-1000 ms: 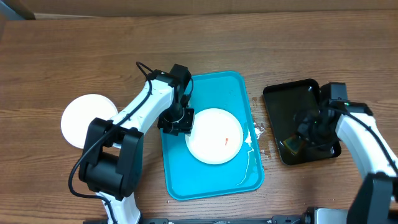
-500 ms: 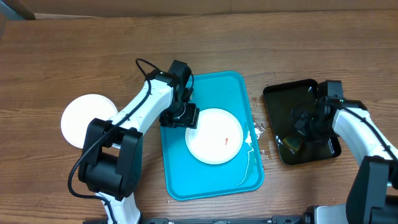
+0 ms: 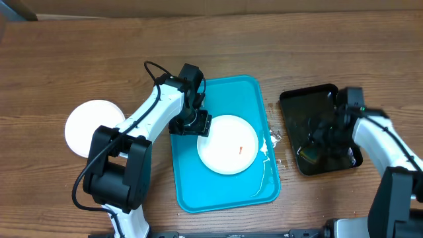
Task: Clean dirty plates on tray and stack at the side
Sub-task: 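Grasp the green sponge in the black tray with the right gripper, then scrub the white plate held by left gripper with the sponge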
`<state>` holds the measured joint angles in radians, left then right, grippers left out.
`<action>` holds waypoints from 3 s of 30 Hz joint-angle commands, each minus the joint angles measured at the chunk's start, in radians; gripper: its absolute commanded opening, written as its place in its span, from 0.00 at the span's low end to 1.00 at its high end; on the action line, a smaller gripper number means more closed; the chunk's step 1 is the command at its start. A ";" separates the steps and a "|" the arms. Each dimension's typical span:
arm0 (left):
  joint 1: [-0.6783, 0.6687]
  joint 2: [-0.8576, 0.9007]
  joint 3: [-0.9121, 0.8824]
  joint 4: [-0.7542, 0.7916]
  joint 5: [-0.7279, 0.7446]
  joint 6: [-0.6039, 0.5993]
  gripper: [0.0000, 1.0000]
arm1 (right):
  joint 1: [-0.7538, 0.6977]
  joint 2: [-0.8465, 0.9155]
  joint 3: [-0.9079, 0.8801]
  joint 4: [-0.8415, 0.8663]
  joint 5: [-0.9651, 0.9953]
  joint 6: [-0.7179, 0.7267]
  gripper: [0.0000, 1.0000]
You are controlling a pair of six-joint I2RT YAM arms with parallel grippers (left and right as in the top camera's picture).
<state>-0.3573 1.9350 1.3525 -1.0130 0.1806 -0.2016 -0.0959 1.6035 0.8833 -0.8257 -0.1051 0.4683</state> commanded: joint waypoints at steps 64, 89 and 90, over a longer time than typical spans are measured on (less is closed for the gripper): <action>0.003 -0.031 -0.091 0.104 -0.045 0.026 0.77 | 0.005 -0.083 -0.150 0.089 0.085 0.016 0.15; 0.003 -0.031 -0.187 0.198 0.000 0.014 0.04 | 0.005 -0.158 0.108 -0.159 -0.060 -0.123 0.04; 0.003 -0.031 -0.187 0.198 0.001 0.021 0.04 | 0.006 -0.171 0.131 -0.174 -0.102 -0.145 0.04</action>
<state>-0.3573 1.8980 1.1858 -0.8078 0.1982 -0.1833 -0.0963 1.4979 0.9310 -0.9844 -0.0933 0.4122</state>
